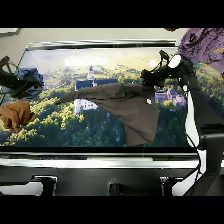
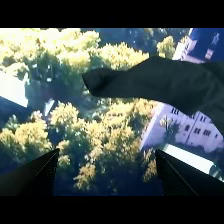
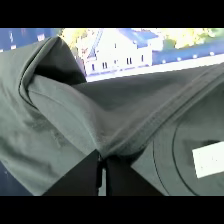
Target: Fold the clothes and pants, and hang the long-sleeved shirts on hangers.
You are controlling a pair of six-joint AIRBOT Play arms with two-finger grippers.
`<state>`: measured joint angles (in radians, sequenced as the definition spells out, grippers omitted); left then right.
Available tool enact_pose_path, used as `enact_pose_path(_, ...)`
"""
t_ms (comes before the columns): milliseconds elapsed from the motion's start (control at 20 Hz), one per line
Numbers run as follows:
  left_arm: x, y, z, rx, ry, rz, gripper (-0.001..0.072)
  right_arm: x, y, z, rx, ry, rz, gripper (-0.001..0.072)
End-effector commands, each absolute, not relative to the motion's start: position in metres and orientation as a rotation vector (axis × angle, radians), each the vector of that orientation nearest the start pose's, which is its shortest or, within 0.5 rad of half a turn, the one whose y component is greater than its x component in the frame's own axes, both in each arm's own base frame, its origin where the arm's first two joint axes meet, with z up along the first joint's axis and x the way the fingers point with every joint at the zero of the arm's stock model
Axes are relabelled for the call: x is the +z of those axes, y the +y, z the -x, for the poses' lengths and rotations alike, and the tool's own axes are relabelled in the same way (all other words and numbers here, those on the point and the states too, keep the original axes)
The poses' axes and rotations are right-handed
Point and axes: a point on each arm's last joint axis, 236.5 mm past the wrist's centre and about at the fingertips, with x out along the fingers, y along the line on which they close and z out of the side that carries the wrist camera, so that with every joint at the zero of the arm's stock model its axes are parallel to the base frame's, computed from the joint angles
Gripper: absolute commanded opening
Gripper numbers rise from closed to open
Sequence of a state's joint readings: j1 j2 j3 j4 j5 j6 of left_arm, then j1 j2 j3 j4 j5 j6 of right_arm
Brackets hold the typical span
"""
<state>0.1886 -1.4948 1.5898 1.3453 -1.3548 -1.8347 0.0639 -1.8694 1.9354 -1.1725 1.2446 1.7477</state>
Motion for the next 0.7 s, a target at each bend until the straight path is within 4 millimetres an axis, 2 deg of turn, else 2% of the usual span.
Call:
enact_pose_path(0,0.058,-0.052,-0.408,-0.083,1.259,0.756,0.0710,0.037,0.117,-0.529,0.204,1.233,-0.414,0.0034)
enact_pose_path(100,0.026,-0.125,-0.381,-0.214,1.321,0.878,0.0710,0.034,0.117,-0.520,0.208,1.274,-0.407,0.0034)
enact_pose_path(200,-0.012,-0.183,-0.346,-0.265,1.421,0.877,0.0710,0.032,0.117,-0.512,0.210,1.310,-0.400,0.0034)
enact_pose_path(300,-0.035,-0.233,-0.316,-0.323,1.476,0.813,0.0710,0.031,0.117,-0.507,0.211,1.328,-0.397,0.0034)
enact_pose_path(400,-0.043,-0.276,-0.294,-0.390,1.502,0.763,0.0710,0.032,0.117,-0.505,0.212,1.332,-0.395,0.0034)
enact_pose_path(500,-0.046,-0.313,-0.281,-0.428,1.512,0.789,0.0710,0.034,0.117,-0.505,0.213,1.330,-0.394,0.0034)
enact_pose_path(650,-0.062,-0.348,-0.263,-0.436,1.552,0.822,0.0710,0.037,0.116,-0.504,0.210,1.325,-0.387,0.0034)
